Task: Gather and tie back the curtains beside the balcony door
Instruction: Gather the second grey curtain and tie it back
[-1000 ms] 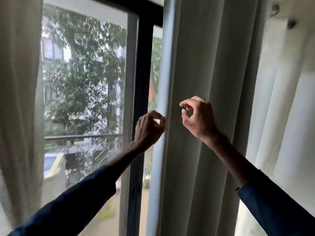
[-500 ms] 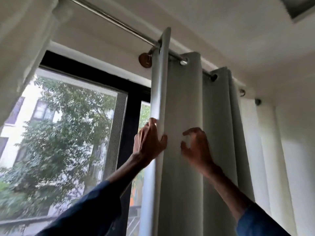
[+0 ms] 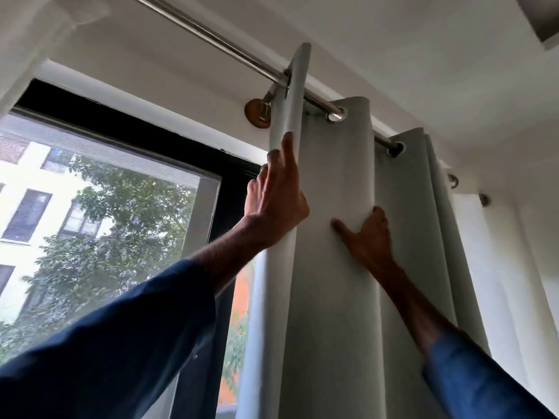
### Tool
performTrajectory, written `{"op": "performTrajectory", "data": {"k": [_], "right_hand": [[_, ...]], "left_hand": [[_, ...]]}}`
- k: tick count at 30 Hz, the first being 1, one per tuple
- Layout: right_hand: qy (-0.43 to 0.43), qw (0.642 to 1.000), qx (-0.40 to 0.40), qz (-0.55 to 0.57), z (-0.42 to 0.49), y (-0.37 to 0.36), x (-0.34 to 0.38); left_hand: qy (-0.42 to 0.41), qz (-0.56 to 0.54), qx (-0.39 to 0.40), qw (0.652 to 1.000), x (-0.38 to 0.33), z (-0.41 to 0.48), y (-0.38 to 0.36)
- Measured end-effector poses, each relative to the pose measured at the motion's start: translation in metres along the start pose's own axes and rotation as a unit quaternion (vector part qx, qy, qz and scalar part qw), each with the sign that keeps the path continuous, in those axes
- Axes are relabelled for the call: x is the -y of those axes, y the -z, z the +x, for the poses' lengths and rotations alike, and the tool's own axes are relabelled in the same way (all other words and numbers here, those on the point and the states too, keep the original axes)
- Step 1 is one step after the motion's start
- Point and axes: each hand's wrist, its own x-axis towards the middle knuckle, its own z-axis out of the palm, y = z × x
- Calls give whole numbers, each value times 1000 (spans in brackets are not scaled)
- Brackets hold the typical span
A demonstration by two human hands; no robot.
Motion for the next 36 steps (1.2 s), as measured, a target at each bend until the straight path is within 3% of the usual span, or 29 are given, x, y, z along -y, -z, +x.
{"op": "performTrajectory", "data": {"k": [8, 17, 21, 31, 36], "right_hand": [[28, 999, -23, 36, 29, -1, -24], [145, 988, -39, -16, 44, 1, -53], [178, 978, -106, 24, 53, 4, -69], [76, 993, -87, 38, 83, 35, -108], [80, 992, -70, 65, 74, 22, -98]], "left_hand": [[-25, 71, 25, 997, -11, 6, -32], [-9, 140, 30, 990, -41, 11, -48], [12, 149, 10, 989, -41, 19, -44], [5, 127, 5, 992, -49, 23, -46], [0, 139, 39, 989, -50, 26, -45]]}}
